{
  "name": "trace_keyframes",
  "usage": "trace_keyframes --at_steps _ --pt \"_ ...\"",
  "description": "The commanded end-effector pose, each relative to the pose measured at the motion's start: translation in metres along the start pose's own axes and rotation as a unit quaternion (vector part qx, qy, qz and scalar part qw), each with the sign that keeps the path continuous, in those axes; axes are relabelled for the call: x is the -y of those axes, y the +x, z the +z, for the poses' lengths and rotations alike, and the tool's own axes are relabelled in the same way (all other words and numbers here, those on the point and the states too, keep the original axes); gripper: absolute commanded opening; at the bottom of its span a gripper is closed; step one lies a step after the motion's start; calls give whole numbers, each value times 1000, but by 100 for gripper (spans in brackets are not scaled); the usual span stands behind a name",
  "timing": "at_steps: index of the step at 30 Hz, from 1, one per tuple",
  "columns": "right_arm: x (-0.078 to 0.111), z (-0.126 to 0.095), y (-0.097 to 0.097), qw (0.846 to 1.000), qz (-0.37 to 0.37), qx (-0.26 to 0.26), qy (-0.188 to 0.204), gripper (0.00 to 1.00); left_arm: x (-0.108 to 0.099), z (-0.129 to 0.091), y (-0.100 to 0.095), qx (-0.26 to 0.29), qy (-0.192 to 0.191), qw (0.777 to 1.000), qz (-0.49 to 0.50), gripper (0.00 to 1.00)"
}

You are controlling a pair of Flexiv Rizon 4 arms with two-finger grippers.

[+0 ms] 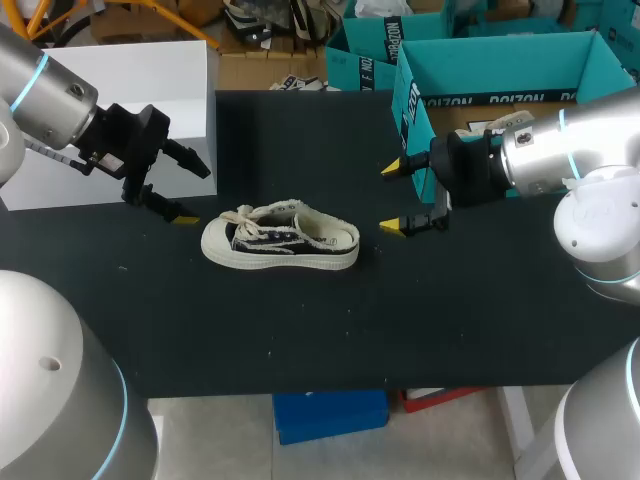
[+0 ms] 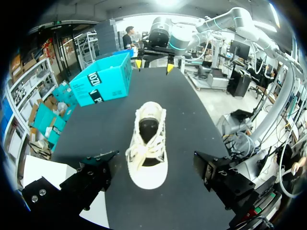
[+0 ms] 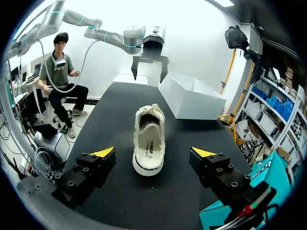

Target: Take the shoe out of the shoebox, open the shoe tongue, remove and reinsert the insole, then place the shoe into the shoebox

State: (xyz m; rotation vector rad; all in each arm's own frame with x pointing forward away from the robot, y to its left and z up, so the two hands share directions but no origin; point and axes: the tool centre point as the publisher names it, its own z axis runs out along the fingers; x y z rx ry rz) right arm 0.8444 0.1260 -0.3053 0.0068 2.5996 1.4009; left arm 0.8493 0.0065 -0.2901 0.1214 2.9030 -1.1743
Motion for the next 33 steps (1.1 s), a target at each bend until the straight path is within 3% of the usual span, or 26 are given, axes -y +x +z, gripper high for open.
trace_keyframes --at_steps 1,8,18,33 --pt "13 19 4 1000 1 6 -23 100 -1 1 1 3 0 1000 1 100" --pt "24 47 4 999 6 8 -47 100 -1 1 1 3 0 1000 1 100" --pt "25 85 5 997 10 0 -72 100 -1 1 1 3 0 1000 1 100" --pt "37 120 13 997 22 -30 -70 100 -1 1 1 3 0 1000 1 100"
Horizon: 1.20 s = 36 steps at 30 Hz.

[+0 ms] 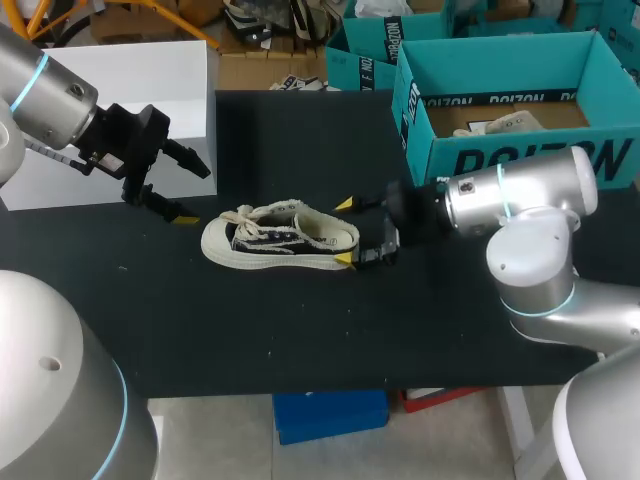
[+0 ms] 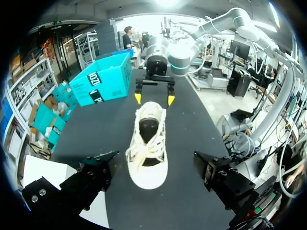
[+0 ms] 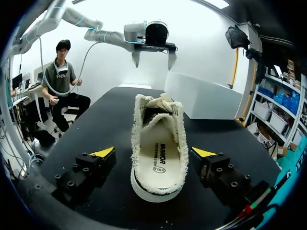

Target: Take the shoe out of the shoebox, open the shoe tongue, remove and reinsert the insole, then place the shoe into the shoebox

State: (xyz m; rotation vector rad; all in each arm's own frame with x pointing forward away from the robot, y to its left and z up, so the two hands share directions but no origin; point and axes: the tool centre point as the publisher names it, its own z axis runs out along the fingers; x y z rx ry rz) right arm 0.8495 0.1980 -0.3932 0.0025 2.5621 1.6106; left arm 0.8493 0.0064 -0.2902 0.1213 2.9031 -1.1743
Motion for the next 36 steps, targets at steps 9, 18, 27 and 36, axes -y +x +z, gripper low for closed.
trace_keyframes --at_steps 9,18,27,36 --pt "13 20 -2 1000 9 4 -16 100 -1 1 1 3 0 1000 1 100" --pt "20 32 -3 1000 14 2 -27 100 -1 1 1 3 0 1000 1 100" --pt "19 32 -7 999 14 -1 -29 100 -1 1 1 3 0 1000 1 100" --pt "23 37 -7 999 20 -2 -32 100 -1 1 1 3 0 1000 1 100"
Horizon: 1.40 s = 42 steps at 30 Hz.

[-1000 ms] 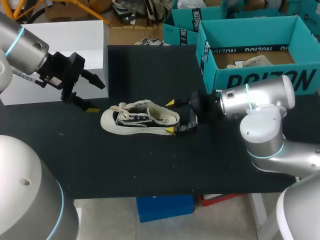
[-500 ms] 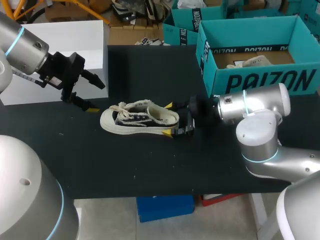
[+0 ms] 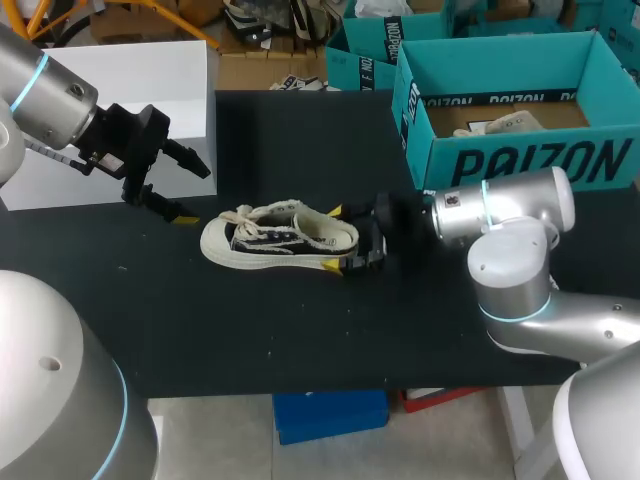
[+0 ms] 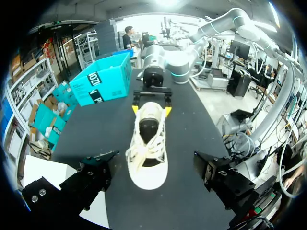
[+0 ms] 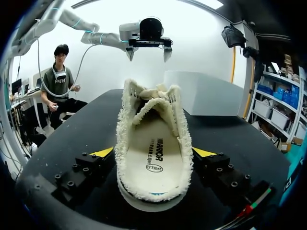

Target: Take the shoe out of the shoebox, open the shoe tongue, remove and reinsert the insole, then place the shoe into the shoebox

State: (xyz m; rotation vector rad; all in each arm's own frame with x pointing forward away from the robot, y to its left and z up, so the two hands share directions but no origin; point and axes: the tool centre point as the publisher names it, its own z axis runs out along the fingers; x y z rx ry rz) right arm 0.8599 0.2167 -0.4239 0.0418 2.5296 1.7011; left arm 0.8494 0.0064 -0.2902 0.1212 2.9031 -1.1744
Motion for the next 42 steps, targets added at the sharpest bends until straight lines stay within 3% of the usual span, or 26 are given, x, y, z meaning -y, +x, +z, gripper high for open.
trace_keyframes --at_steps 1,18,19,20,21,36,42 --pt "3 7 0 1000 3 -1 -4 100 -1 1 1 3 0 1000 1 100" --pt "15 18 6 999 24 -27 -6 100 -1 1 1 3 0 1000 1 100" --pt "15 18 6 999 25 -27 -6 84 -1 1 1 3 0 1000 1 100" --pt "16 18 6 999 25 -27 -4 8 -1 1 1 3 0 1000 1 100" --pt "16 18 6 999 26 -30 -1 0 -1 1 1 3 0 1000 1 100" --pt "16 18 6 999 26 -32 1 0 -1 1 1 3 0 1000 1 100" --pt "16 18 6 999 26 -32 1 0 28 -1 4 67 -85 993 -50 100"
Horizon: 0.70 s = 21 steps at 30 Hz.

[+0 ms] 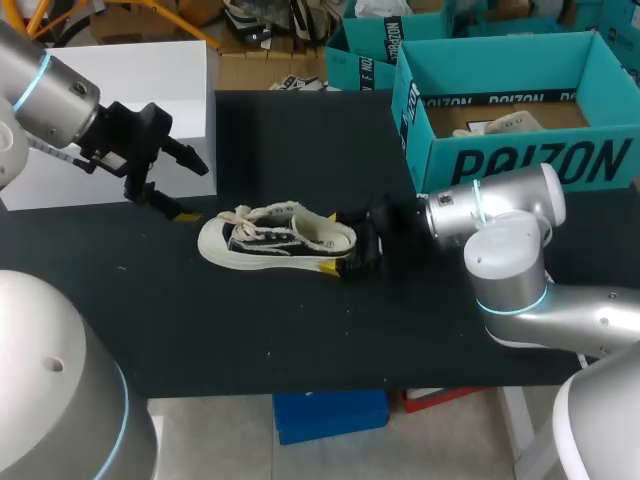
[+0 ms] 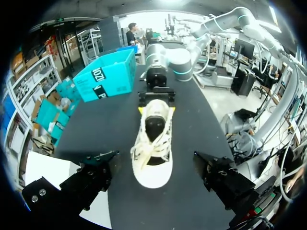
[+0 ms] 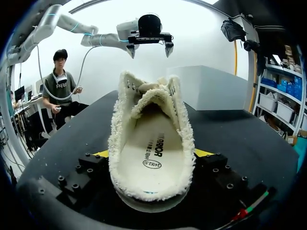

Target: Take the shoe out of the shoebox, open the shoe tongue, remove and reinsert the insole, then place the shoe into the shoebox

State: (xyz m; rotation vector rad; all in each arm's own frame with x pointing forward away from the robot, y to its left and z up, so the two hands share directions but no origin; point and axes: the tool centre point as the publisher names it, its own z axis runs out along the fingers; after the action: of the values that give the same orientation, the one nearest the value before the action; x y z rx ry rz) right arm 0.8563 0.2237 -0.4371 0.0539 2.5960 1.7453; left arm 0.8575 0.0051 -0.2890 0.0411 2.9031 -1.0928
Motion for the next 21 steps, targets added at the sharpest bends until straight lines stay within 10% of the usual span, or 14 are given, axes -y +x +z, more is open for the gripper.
trace_keyframes --at_steps 1,9,21 --pt "6 7 1 1000 1 -1 0 0 32 -3 14 53 -68 995 -47 100" --pt "6 7 1 1000 1 -1 0 0 60 15 34 107 -156 968 -165 100" --pt "6 7 1 1000 1 -1 0 0 69 24 49 125 -144 956 -221 100"
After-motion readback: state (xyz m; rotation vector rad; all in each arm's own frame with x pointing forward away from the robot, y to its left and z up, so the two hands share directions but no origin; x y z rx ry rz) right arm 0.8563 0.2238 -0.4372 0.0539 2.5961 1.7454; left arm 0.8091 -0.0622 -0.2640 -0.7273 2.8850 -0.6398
